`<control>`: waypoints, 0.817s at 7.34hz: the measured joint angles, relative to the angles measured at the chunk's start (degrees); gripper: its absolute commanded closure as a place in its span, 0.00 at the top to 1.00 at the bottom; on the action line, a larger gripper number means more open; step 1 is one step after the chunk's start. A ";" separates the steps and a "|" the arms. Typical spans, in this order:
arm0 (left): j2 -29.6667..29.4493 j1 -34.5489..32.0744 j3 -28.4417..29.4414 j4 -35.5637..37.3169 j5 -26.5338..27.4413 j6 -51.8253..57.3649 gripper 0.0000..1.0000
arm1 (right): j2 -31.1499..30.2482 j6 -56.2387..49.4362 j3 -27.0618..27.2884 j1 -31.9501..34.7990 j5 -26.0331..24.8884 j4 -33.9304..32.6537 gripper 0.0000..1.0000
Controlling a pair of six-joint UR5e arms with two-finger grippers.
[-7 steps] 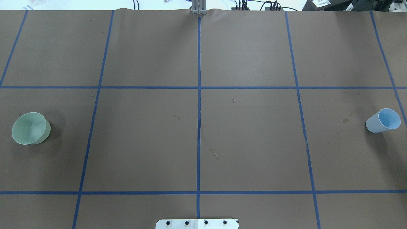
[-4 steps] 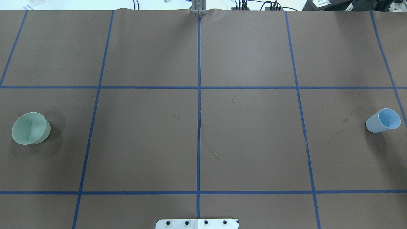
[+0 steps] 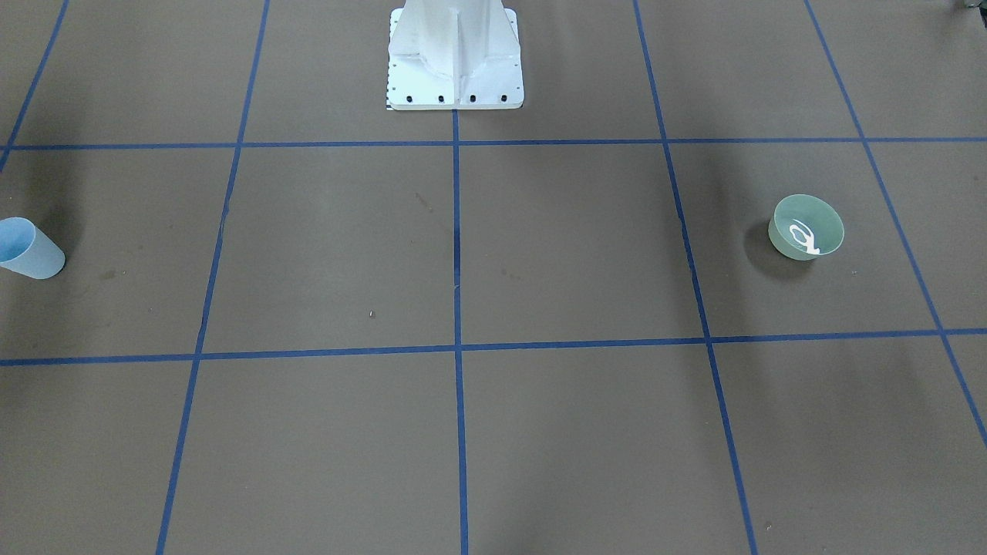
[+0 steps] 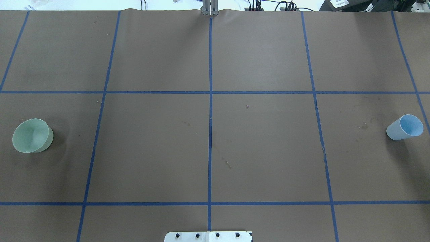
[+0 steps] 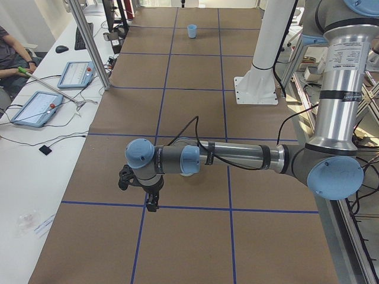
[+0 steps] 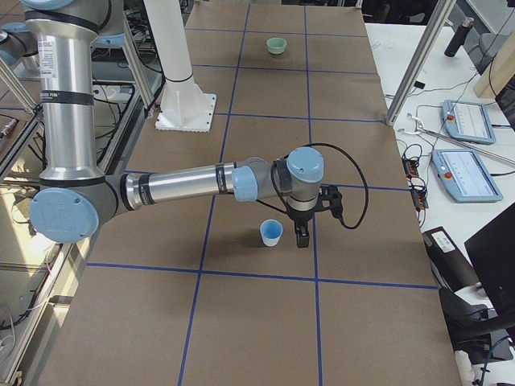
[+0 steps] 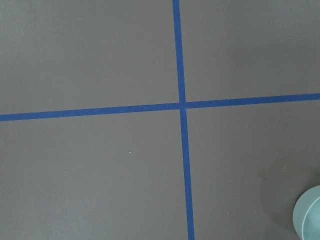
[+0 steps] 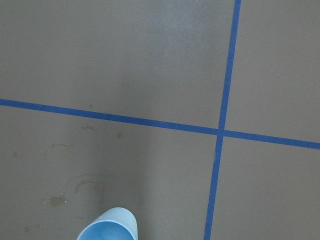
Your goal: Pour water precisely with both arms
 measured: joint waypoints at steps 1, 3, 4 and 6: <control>0.13 0.00 -0.57 -0.01 -0.26 0.01 1.00 | 0.01 0.00 -0.11 -0.07 -0.39 0.00 0.99; 1.06 -0.07 -2.32 0.19 -1.47 0.00 1.00 | 0.14 0.00 -0.35 -0.10 -2.59 0.05 0.99; 2.03 -0.03 -3.36 0.12 -2.41 0.05 1.00 | 0.13 0.00 -0.37 -0.11 -3.47 0.07 0.99; 2.74 0.00 -4.33 -0.06 -3.20 0.13 1.00 | 0.00 0.00 -0.43 -0.17 -3.33 0.07 0.99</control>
